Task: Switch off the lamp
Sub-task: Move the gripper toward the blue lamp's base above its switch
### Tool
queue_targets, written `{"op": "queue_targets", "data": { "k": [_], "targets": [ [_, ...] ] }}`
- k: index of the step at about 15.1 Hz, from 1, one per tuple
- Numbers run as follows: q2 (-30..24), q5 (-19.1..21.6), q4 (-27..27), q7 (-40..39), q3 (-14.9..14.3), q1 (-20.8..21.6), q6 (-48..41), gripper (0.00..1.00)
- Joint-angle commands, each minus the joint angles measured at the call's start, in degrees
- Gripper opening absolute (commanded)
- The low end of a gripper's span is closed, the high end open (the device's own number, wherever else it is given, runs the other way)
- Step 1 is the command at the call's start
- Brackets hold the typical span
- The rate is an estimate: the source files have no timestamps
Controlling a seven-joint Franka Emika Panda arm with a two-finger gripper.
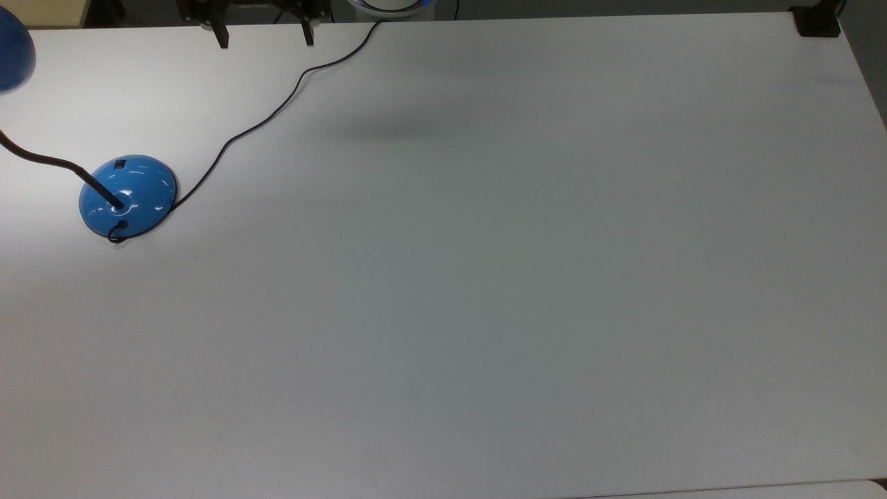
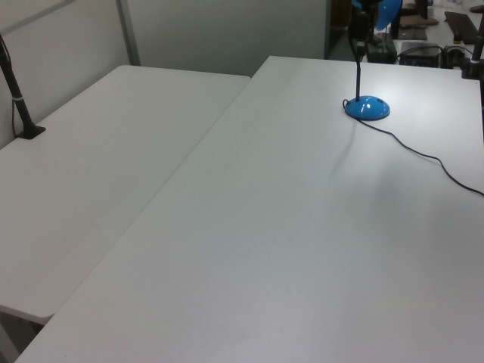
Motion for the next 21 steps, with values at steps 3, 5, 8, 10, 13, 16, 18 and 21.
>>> {"op": "queue_targets", "data": {
  "k": [3, 5, 8, 10, 13, 16, 18, 21],
  "targets": [
    [-4.18, -0.83, -0.08, -29.11, -4.41, -4.75, -9.85, 1.00],
    [-4.18, -1.97, -1.39, -32.30, -7.13, -5.72, -10.20, 1.00],
    [-3.66, -2.06, -4.47, -36.24, -11.44, -6.52, -7.15, 1.00],
    [-3.83, -1.71, -8.59, -40.55, -14.69, -7.30, -1.45, 1.00],
    [-3.57, -0.31, -14.13, -41.89, -17.07, -8.53, 8.83, 1.00],
    [-3.39, -0.21, -24.14, -41.80, -17.08, -9.85, 27.01, 1.00],
    [-2.17, 0.05, -27.84, -41.80, -17.08, -10.82, 34.94, 0.96],
    [1.52, 7.58, -28.47, -41.18, -17.08, -11.09, 40.67, 0.58]
  ]
}}
